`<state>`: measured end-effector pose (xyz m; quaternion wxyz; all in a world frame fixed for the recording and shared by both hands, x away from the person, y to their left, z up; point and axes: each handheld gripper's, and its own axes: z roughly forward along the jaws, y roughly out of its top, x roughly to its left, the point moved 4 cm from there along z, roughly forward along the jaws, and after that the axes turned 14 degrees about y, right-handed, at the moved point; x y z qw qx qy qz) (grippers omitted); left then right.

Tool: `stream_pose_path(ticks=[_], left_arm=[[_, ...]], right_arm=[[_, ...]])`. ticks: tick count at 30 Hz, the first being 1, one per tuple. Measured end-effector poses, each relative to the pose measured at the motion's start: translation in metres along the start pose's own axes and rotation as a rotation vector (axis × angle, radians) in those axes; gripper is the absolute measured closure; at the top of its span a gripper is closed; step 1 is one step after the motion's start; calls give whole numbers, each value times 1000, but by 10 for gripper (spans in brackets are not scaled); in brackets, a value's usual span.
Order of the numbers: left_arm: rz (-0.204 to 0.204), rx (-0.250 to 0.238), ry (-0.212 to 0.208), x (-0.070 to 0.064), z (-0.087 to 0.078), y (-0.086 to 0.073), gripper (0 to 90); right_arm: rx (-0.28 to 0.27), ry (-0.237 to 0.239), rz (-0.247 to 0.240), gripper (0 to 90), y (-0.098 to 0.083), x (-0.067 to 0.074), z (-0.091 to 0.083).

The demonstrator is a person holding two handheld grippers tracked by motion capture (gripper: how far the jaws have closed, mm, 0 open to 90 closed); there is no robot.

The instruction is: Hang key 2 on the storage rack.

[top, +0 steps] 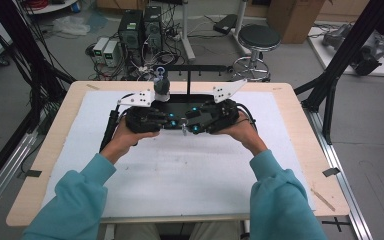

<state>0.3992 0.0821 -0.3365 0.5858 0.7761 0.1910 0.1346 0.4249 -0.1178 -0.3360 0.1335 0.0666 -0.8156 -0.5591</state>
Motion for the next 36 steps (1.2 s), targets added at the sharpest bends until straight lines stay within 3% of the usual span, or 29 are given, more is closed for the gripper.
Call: stream_pose_path(ticks=[20,23,28,36], left_arm=[[25,7,-13,-5,1,0,881],[26,5,-13,-5,1,0,881],[39,12,-15,-6,1,0,881],[49,3,-16,-6,2,0,880]], right_arm=[[32,25,-18,834,1,2,0],[31,12,-33,861,2,1,0],[46,18,-10,869,1,3,0],[45,19,-15,888,2,2,0]])
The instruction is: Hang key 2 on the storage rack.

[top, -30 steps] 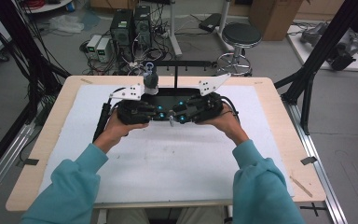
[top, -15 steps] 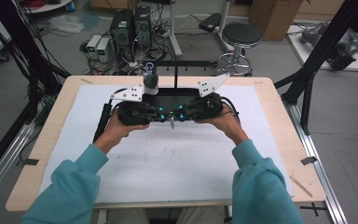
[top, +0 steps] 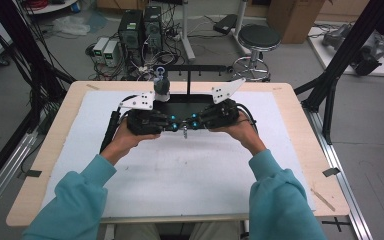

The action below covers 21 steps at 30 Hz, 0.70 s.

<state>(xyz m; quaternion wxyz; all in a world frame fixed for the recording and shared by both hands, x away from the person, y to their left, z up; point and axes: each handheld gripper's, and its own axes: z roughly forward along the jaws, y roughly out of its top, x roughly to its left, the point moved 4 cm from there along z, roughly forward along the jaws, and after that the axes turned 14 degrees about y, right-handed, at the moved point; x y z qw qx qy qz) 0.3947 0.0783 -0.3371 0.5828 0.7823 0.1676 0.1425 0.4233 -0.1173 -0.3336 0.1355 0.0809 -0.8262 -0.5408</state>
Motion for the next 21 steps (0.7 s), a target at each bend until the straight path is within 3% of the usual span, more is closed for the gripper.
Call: stream_pose_path(ticks=[2,7,10,12,13,15,16,21], left_arm=[[3,-1,2,0,-1,0,878],[-7,-14,10,1,-2,-1,827],[-7,-11,64,4,-2,-4,609],[32,-25,129,6,-2,-8,444],[47,-47,142,6,-3,-10,354],[75,-60,235,8,-7,-16,180],[69,-67,261,10,-10,-19,84],[36,-82,327,21,-28,-31,17]], right_arm=[[-1,3,21,889,0,1,0],[-1,-17,2,891,2,0,1],[-10,-41,22,891,1,-1,-3],[-8,-55,27,891,0,-1,-6],[-9,-65,28,891,0,-2,-8],[-6,-81,29,891,0,-2,-12],[-6,-89,38,891,-1,-2,-14],[-15,-132,52,891,-3,-3,-24]])
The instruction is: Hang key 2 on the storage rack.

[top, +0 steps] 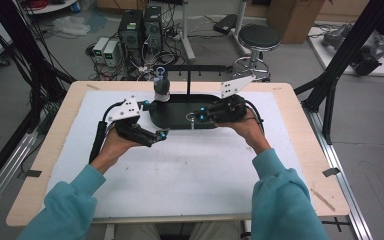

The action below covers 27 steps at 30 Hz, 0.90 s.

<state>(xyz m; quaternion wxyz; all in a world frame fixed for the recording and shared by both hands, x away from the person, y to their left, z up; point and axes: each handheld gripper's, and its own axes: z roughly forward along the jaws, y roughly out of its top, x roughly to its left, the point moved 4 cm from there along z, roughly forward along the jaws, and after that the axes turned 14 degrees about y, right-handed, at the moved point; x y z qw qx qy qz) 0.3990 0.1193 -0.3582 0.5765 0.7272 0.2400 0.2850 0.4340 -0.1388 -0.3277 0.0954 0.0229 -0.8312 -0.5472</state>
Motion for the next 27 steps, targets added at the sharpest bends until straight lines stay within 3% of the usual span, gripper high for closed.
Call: stream_pose_path(ticks=[3,10,14,27], left_arm=[[-4,-1,33,6,-7,-3,17],[-26,5,61,12,-28,-15,17],[-40,4,92,16,-43,-24,17],[-92,-39,195,26,-85,-49,17]], right_arm=[[-15,-18,2,891,-1,-3,-5],[-25,-57,43,891,-1,-8,-14],[-26,-93,44,891,3,-10,-21],[-24,-197,54,890,16,-20,-54]])
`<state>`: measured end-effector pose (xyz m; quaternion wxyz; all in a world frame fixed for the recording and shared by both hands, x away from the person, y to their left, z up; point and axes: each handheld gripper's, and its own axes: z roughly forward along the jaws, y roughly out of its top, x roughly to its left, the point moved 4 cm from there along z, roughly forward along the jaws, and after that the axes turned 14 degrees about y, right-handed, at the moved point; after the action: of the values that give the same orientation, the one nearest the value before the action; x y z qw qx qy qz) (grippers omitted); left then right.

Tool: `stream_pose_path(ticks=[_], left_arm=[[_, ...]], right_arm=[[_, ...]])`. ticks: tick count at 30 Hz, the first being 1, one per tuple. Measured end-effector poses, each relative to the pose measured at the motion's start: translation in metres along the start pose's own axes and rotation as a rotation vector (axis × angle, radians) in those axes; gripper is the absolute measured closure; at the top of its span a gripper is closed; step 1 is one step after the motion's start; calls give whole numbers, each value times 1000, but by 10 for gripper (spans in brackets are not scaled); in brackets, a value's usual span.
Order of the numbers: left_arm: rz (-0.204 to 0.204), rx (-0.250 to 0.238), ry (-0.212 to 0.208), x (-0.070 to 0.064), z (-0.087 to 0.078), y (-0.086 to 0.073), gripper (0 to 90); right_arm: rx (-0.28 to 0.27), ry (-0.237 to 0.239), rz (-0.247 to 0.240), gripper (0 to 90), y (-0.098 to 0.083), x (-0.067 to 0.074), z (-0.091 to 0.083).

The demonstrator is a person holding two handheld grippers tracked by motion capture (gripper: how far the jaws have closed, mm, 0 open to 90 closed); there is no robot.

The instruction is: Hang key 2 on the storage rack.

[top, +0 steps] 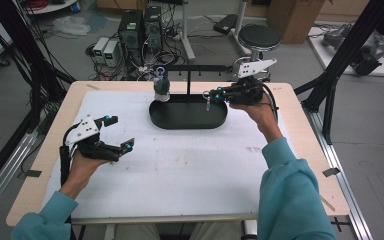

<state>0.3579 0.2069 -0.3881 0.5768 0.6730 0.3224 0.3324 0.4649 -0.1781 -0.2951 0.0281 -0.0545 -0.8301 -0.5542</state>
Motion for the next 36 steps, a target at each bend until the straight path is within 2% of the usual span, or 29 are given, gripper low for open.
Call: stream_pose_path(ticks=[3,7,9,12,15,18,21,24,29,32,36], left_arm=[[5,-12,23,3,-7,-4,17],[33,-24,59,5,-18,-11,17],[16,-45,81,8,-23,-15,17],[-13,-57,109,13,-30,-22,17],[-34,-63,140,17,-37,-30,17],[-49,-63,151,18,-41,-36,17],[-33,-56,158,19,-44,-41,17],[-65,-69,155,21,-47,-45,17],[-58,-86,159,21,-51,-50,17],[-46,-83,156,20,-53,-53,17],[-53,-90,157,21,-54,-55,17]], right_arm=[[12,-25,4,890,3,-7,-6],[18,-41,22,890,3,-16,-12],[25,-53,34,890,3,-22,-15],[11,-71,48,890,4,-30,-21],[25,-88,50,890,5,-38,-26],[39,-105,46,890,9,-45,-29],[58,-107,57,890,10,-50,-30],[84,-116,60,890,11,-56,-28],[101,-133,59,890,15,-65,-27],[114,-135,73,890,13,-69,-26],[124,-141,81,890,11,-74,-27]])
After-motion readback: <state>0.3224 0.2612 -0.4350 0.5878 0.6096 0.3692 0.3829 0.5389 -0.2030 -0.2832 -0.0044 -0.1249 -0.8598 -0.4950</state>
